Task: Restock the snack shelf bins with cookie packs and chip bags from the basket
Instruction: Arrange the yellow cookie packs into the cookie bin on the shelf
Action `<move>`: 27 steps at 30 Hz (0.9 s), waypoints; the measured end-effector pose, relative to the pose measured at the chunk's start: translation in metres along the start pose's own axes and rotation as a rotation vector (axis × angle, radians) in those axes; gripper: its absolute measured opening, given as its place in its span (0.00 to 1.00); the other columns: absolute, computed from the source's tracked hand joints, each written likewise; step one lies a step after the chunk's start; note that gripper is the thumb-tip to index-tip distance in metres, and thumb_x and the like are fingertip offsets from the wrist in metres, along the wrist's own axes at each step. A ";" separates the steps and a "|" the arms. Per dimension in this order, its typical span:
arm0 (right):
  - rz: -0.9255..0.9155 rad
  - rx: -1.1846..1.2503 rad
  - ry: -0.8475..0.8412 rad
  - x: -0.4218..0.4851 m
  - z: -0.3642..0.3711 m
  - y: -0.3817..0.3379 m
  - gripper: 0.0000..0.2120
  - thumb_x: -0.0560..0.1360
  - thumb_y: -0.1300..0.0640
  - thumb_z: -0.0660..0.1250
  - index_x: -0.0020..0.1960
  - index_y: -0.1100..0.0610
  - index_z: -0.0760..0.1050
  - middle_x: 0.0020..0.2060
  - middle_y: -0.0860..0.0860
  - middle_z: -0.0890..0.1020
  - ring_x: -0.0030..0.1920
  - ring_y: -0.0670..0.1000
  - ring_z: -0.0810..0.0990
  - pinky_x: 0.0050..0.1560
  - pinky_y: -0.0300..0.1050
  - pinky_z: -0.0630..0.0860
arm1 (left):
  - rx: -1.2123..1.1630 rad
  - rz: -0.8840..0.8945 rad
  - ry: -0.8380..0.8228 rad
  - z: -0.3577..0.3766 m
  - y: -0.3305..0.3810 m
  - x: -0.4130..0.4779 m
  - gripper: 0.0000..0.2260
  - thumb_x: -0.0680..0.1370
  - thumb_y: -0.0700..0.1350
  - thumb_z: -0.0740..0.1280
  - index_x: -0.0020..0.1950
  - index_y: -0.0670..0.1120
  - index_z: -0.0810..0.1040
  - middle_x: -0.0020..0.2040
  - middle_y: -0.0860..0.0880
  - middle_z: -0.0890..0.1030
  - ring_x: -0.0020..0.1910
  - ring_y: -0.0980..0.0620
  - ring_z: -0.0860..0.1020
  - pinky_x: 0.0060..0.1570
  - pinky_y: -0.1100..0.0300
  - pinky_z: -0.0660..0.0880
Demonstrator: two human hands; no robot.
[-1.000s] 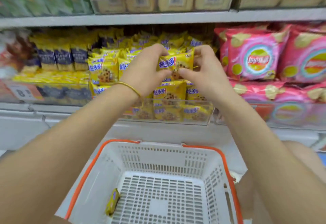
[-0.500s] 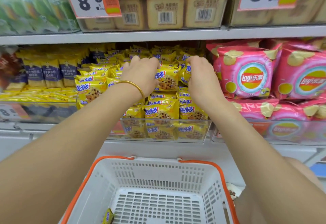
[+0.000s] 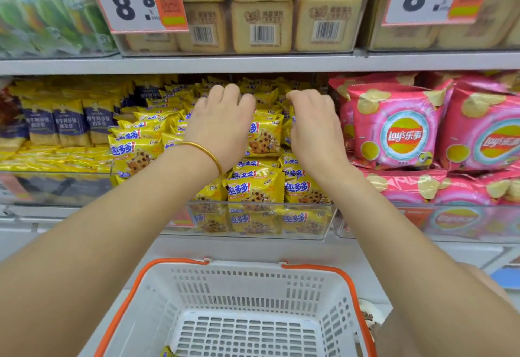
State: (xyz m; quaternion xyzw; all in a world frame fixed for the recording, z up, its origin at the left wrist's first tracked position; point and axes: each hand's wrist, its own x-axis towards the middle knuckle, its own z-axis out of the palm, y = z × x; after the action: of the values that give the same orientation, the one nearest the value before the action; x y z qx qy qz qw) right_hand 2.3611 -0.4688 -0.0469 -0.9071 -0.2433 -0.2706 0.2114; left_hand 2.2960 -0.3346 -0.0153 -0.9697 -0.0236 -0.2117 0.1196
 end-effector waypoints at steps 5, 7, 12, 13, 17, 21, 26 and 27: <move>0.043 -0.201 -0.081 0.021 0.017 -0.003 0.20 0.76 0.62 0.56 0.68 0.61 0.65 0.66 0.58 0.70 0.68 0.60 0.64 0.69 0.54 0.58 | -0.086 0.079 -0.159 0.011 0.015 -0.006 0.32 0.75 0.44 0.61 0.76 0.43 0.52 0.76 0.43 0.55 0.75 0.45 0.53 0.74 0.51 0.50; 0.067 -0.194 -0.110 0.023 0.023 -0.001 0.21 0.77 0.60 0.55 0.69 0.61 0.64 0.67 0.57 0.70 0.68 0.59 0.64 0.71 0.54 0.54 | -0.052 0.070 -0.184 0.016 0.014 -0.005 0.33 0.75 0.45 0.60 0.77 0.45 0.49 0.77 0.44 0.54 0.76 0.46 0.51 0.75 0.49 0.46; -0.016 -0.115 -0.130 0.026 0.019 0.006 0.16 0.76 0.59 0.54 0.62 0.59 0.71 0.60 0.56 0.76 0.62 0.59 0.71 0.65 0.51 0.61 | -0.025 0.075 -0.147 0.020 0.008 -0.007 0.31 0.77 0.46 0.60 0.76 0.48 0.50 0.77 0.46 0.54 0.75 0.48 0.52 0.74 0.44 0.44; -0.030 -0.101 -0.134 0.027 0.018 0.007 0.17 0.76 0.58 0.54 0.62 0.58 0.72 0.60 0.56 0.76 0.62 0.59 0.71 0.64 0.51 0.62 | -0.012 0.078 -0.155 0.022 0.008 -0.007 0.31 0.77 0.46 0.60 0.76 0.48 0.49 0.77 0.46 0.53 0.76 0.48 0.51 0.74 0.44 0.44; -0.089 -0.133 -0.186 0.028 0.018 0.006 0.19 0.77 0.59 0.53 0.67 0.57 0.67 0.63 0.56 0.75 0.63 0.59 0.70 0.66 0.51 0.60 | 0.023 0.090 -0.196 0.022 0.009 -0.003 0.33 0.76 0.49 0.60 0.76 0.48 0.47 0.77 0.46 0.52 0.76 0.47 0.50 0.74 0.43 0.45; -0.072 -0.054 -0.162 0.022 0.008 0.007 0.21 0.75 0.57 0.54 0.67 0.59 0.65 0.60 0.58 0.76 0.61 0.60 0.71 0.64 0.54 0.63 | -0.031 0.093 -0.215 0.017 0.008 -0.005 0.35 0.75 0.50 0.62 0.77 0.48 0.46 0.77 0.47 0.50 0.76 0.48 0.49 0.74 0.43 0.44; -0.134 0.194 0.010 0.006 -0.012 0.000 0.23 0.74 0.62 0.55 0.69 0.61 0.66 0.63 0.56 0.74 0.65 0.56 0.70 0.69 0.50 0.62 | -0.099 0.093 -0.160 0.007 0.008 -0.020 0.35 0.75 0.48 0.61 0.77 0.45 0.47 0.78 0.46 0.50 0.76 0.48 0.49 0.74 0.46 0.45; -0.142 0.242 0.052 0.000 -0.017 -0.003 0.23 0.73 0.63 0.55 0.68 0.62 0.68 0.62 0.56 0.75 0.64 0.56 0.71 0.68 0.49 0.63 | -0.133 0.101 -0.097 0.003 0.007 -0.026 0.33 0.74 0.47 0.59 0.77 0.44 0.51 0.77 0.44 0.54 0.76 0.46 0.52 0.74 0.47 0.48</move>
State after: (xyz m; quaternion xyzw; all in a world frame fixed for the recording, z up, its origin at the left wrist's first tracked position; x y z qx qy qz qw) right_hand 2.3521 -0.4752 -0.0331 -0.8482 -0.3321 -0.2769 0.3059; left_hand 2.2742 -0.3410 -0.0306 -0.9846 0.0335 -0.1594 0.0641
